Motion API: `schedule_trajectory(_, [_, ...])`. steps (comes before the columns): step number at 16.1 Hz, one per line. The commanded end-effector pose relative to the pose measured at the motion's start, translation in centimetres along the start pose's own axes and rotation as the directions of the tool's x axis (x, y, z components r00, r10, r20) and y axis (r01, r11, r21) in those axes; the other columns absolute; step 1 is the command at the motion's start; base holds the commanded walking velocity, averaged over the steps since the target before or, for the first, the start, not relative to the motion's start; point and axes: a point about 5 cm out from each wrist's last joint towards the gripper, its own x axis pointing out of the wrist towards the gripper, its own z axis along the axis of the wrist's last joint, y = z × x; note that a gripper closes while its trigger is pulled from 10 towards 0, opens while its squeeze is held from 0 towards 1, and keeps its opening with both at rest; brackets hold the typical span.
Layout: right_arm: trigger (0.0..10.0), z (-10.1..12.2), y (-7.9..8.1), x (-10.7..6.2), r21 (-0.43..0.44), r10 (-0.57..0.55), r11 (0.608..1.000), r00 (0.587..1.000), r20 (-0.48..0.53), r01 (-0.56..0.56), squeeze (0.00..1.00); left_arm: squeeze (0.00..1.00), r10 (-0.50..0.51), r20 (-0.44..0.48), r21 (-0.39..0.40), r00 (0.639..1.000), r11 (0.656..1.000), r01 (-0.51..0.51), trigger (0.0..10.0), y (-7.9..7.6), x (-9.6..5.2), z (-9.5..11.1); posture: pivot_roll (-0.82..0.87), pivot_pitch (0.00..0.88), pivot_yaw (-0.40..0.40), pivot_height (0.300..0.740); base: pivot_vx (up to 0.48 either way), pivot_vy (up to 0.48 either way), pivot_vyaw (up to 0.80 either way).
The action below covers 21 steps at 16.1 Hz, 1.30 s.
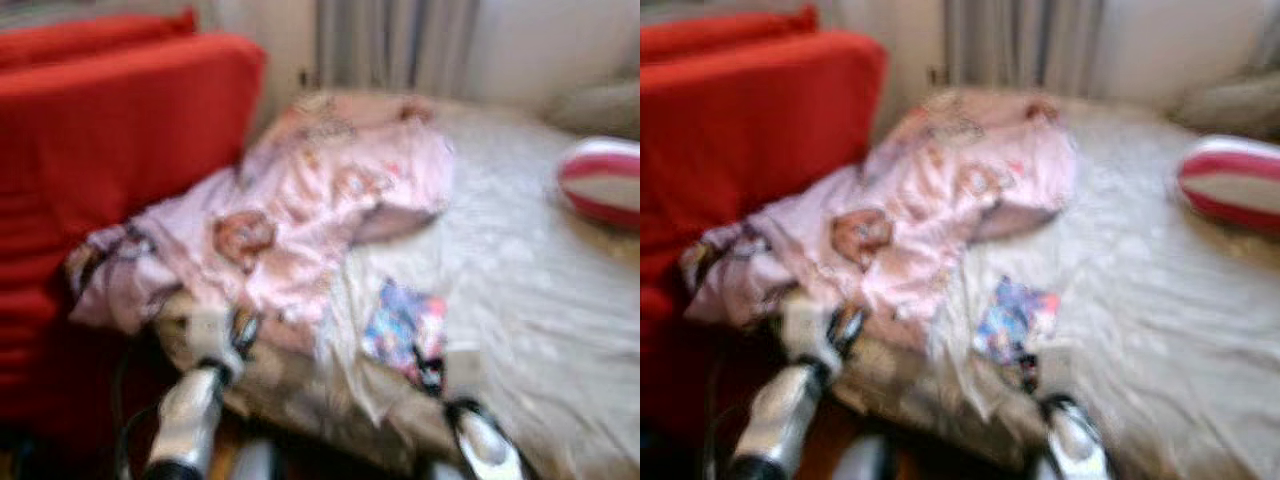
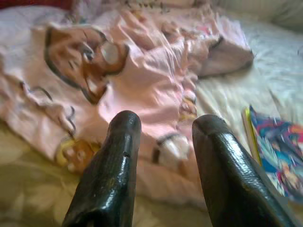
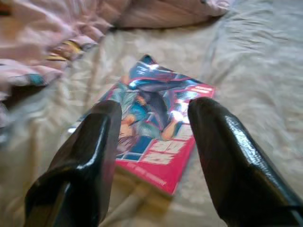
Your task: Clean up the room
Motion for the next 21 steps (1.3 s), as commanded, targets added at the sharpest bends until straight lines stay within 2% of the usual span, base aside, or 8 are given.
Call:
schedule_trajectory(1, [10.0,0.8,1.4,0.7,0.022,0.028,0.999,0.999,0.021,-0.029,0.00,0.00,0.048,-0.021,0.008,0.999,0.999,-0.048,10.0,1.6,-0.9,-0.3,0.03,0.000,-0.015,0.590,0.319,0.000,0.00])
schedule_trajectory(7, [10.0,0.9,0.7,1.7,0.073,-0.023,0.997,0.999,-0.031,0.025,0.00,0.00,0.033,-0.012,0.010,0.999,0.999,-0.033,10.0,1.3,-0.6,0.0,0.04,0.002,-0.008,0.590,0.256,0.000,0.00])
schedule_trajectory(12, [10.0,1.2,-2.3,2.9,0.189,-0.212,0.952,0.964,-0.158,0.240,0.00,0.00,0.011,-0.009,0.011,1.000,1.000,-0.011,10.0,1.1,-0.6,0.3,0.06,0.044,0.011,0.590,0.000,0.000,0.00])
schedule_trajectory(15, [10.0,2.3,-2.3,3.9,0.193,-0.202,0.953,0.965,-0.165,0.233,0.00,0.00,-0.002,0.000,0.016,1.000,1.000,0.002,10.0,1.0,-0.6,0.8,0.07,0.082,0.028,0.590,0.000,0.000,0.00])
schedule_trajectory(17, [10.0,2.3,-2.4,4.0,0.232,-0.211,0.940,0.960,-0.186,0.252,0.00,0.00,-0.008,0.007,0.018,1.000,1.000,0.007,10.0,0.9,-1.0,1.0,0.09,0.121,0.041,0.590,0.000,0.000,0.00])
schedule_trajectory(18, [10.0,2.3,-2.5,4.0,0.232,-0.214,0.938,0.958,-0.193,0.256,1.00,0.00,-0.012,0.008,0.020,1.000,1.000,0.012,10.0,0.8,-1.4,1.0,0.10,0.146,0.048,0.590,0.000,0.000,0.00])
schedule_trajectory(21, [10.0,2.4,-2.4,4.3,0.248,-0.204,0.935,0.956,-0.211,0.255,1.00,0.00,-0.029,0.001,0.026,1.000,0.999,0.029,10.0,0.4,-1.9,1.3,0.11,0.193,0.063,0.590,0.000,0.000,0.00])
